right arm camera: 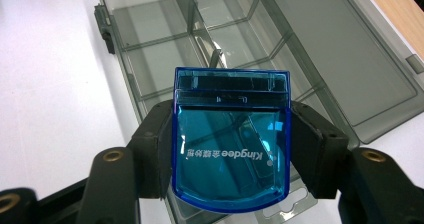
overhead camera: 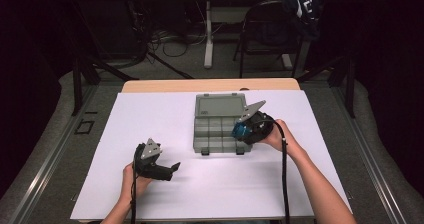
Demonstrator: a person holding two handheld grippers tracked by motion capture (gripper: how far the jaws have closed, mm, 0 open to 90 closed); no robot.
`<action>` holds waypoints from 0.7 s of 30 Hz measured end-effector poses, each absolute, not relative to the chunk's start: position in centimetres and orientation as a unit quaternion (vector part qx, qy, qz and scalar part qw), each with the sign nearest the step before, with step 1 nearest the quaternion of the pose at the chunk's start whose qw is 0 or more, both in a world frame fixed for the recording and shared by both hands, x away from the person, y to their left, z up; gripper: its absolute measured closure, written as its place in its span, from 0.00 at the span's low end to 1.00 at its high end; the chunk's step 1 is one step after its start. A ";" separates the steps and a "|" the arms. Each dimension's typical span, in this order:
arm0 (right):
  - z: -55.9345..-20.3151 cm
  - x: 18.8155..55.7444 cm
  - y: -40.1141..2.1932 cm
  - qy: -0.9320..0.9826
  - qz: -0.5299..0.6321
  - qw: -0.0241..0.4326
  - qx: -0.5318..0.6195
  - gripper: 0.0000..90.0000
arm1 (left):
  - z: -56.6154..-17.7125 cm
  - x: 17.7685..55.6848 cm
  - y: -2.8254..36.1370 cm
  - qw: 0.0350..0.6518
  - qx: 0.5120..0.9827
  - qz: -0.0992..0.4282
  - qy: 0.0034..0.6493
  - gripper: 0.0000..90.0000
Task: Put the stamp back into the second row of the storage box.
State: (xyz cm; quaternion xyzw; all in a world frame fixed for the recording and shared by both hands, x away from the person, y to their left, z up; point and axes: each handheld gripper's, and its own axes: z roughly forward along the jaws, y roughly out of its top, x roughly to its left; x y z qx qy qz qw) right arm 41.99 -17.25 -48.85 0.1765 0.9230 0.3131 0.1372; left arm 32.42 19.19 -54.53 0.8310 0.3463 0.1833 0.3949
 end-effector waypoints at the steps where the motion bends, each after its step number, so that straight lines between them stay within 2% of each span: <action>1: -48.9 42.1 -17.3 0.924 0.313 0.136 0.173 0.45 | -54.5 32.4 19.2 0.395 0.831 0.183 0.346 0.00; 21: -50.2 43.2 -17.2 0.938 0.296 0.100 0.149 0.45 | -54.6 32.5 19.2 0.395 0.831 0.182 0.347 0.00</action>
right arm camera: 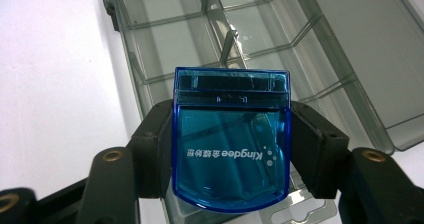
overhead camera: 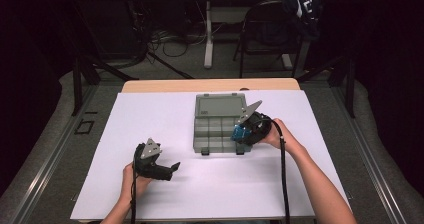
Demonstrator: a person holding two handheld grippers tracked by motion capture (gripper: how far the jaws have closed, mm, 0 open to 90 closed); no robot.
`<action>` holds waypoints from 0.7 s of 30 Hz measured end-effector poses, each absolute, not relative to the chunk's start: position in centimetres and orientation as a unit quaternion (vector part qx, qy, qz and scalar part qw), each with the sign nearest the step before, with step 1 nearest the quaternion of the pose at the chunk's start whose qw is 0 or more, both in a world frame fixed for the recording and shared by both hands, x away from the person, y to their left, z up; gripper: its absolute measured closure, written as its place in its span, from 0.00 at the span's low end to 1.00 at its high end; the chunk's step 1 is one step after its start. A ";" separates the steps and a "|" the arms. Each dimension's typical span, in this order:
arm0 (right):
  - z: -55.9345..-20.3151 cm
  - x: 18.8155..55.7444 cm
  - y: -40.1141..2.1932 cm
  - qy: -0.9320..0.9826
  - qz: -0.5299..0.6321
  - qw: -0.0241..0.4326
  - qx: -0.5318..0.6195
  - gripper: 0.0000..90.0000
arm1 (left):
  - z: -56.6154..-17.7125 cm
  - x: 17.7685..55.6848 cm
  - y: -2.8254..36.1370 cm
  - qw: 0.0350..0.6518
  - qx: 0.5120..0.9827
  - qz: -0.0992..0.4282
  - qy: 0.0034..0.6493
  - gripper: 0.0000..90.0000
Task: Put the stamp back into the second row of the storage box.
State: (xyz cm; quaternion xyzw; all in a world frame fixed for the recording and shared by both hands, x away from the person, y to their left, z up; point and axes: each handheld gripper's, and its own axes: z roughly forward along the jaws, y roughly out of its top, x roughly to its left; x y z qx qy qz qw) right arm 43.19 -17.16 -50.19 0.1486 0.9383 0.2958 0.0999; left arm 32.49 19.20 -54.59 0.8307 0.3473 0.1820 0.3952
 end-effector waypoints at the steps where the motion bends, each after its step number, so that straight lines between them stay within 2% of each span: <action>1: -50.3 43.2 -17.1 0.937 0.297 0.100 0.151 0.45 | -54.6 32.5 19.2 0.396 0.830 0.181 0.348 0.00; 21: -50.5 43.8 -17.1 0.938 0.300 0.077 0.154 0.45 | -54.5 32.4 19.2 0.397 0.830 0.182 0.347 0.00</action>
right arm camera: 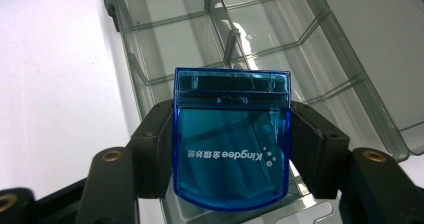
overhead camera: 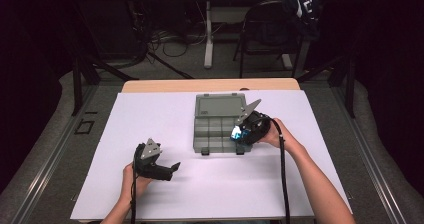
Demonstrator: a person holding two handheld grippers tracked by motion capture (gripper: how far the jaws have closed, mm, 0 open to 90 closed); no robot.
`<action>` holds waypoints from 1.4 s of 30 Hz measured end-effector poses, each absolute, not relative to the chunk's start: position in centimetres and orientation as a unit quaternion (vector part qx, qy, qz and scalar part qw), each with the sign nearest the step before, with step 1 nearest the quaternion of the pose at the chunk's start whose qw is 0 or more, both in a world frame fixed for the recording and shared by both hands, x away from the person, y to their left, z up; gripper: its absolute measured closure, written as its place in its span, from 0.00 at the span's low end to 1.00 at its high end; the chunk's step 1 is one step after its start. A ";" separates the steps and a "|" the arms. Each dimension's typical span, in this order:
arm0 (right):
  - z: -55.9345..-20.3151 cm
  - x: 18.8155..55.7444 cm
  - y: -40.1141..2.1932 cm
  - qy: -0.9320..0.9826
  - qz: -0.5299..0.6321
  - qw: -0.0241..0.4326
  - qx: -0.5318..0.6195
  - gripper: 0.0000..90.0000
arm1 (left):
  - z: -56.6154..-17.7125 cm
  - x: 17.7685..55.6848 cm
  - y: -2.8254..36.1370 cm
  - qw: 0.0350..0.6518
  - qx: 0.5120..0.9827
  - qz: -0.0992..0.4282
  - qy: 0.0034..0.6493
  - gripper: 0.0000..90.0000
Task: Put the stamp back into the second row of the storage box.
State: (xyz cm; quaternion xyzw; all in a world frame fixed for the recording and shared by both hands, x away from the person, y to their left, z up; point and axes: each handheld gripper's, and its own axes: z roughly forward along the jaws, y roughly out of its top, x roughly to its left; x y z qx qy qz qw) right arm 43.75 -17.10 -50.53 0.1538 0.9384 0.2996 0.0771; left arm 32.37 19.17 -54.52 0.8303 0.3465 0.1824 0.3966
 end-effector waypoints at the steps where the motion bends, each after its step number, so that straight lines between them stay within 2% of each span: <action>1: -50.5 43.7 -17.1 0.939 0.299 0.077 0.154 0.45 | -54.5 32.4 19.2 0.397 0.830 0.182 0.346 0.00; 11: -50.7 43.8 -17.1 0.941 0.295 0.065 0.155 0.44 | -54.5 32.4 19.2 0.397 0.830 0.182 0.346 0.00; 19: -50.7 43.9 -17.3 0.941 0.282 0.055 0.177 0.29 | -54.5 32.4 19.1 0.398 0.830 0.183 0.345 0.00; 21: -51.1 43.8 -17.3 0.930 0.311 0.062 0.188 0.24 | -54.5 32.4 19.2 0.398 0.830 0.184 0.344 0.00; 26: -50.7 43.6 -17.8 0.929 0.307 0.059 0.196 0.21 | -54.5 32.4 19.2 0.398 0.830 0.184 0.344 0.00; 28: -50.5 43.4 -17.9 0.929 0.305 0.061 0.202 0.23 | -54.5 32.3 19.1 0.398 0.831 0.184 0.343 0.00; 32: -50.5 42.8 -17.9 0.909 0.347 0.095 0.211 0.39 | -54.5 32.3 19.1 0.399 0.830 0.183 0.344 0.00; 33: -49.8 42.7 -18.1 0.922 0.311 0.090 0.213 0.42 | -54.5 32.3 19.1 0.399 0.830 0.184 0.344 0.00; 37: -49.9 42.0 -18.1 0.903 0.347 0.122 0.222 0.52 | -54.5 32.3 19.1 0.399 0.830 0.184 0.342 0.00; 39: -49.8 41.6 -18.3 0.901 0.350 0.119 0.229 0.50 | -54.5 32.3 19.1 0.399 0.831 0.185 0.342 0.00; 42: -50.0 41.3 -18.4 0.893 0.361 0.118 0.243 0.38 | -54.5 32.3 19.1 0.399 0.831 0.184 0.342 0.00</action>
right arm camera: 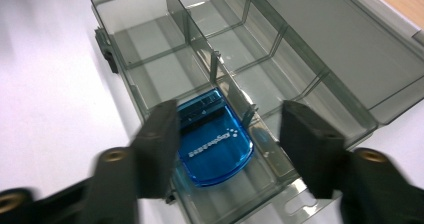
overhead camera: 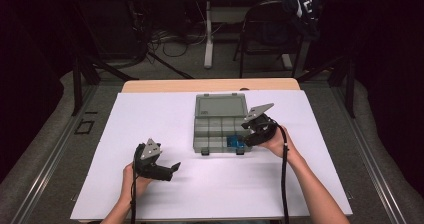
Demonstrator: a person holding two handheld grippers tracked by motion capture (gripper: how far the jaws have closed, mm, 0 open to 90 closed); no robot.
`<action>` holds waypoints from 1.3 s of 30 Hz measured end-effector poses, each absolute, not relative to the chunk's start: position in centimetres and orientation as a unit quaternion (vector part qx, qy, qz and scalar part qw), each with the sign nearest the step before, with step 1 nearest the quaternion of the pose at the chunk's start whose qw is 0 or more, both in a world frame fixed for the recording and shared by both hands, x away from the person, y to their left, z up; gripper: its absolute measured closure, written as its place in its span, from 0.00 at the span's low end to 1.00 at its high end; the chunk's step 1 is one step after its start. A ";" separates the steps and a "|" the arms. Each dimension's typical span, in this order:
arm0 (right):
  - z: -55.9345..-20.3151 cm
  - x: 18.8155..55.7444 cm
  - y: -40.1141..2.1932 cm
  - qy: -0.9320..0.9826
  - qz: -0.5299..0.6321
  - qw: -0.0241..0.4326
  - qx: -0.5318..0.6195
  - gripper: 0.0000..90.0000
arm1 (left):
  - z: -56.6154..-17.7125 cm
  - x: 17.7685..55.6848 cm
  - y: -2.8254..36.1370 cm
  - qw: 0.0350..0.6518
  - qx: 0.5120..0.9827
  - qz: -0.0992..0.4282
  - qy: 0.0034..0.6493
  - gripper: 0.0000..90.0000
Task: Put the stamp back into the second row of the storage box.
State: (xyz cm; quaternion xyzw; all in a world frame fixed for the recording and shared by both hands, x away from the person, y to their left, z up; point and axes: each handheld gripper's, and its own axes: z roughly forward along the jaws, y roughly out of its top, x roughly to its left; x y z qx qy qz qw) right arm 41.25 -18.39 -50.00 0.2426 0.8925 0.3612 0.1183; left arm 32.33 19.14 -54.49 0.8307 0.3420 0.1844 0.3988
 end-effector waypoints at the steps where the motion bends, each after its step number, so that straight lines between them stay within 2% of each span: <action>1: -50.0 41.1 -18.5 0.892 0.359 0.118 0.247 0.35 | -54.5 32.3 19.1 0.399 0.831 0.183 0.343 0.00; 5: -50.3 40.5 -18.6 0.887 0.362 0.125 0.257 0.21 | -54.5 32.3 19.0 0.400 0.830 0.183 0.342 0.00; 9: -50.5 39.8 -18.9 0.874 0.380 0.138 0.269 0.15 | -54.5 32.3 19.0 0.401 0.830 0.182 0.341 0.00; 12: -50.6 39.2 -19.3 0.867 0.389 0.140 0.279 0.07 | -54.5 32.3 19.1 0.401 0.831 0.181 0.339 0.00; 17: -50.8 38.4 -19.9 0.860 0.394 0.145 0.291 0.01 | -54.6 32.3 19.4 0.402 0.830 0.181 0.341 0.00; 39: -51.1 36.1 -20.5 0.833 0.438 0.151 0.304 0.00 | -54.5 32.1 19.3 0.401 0.831 0.183 0.339 0.00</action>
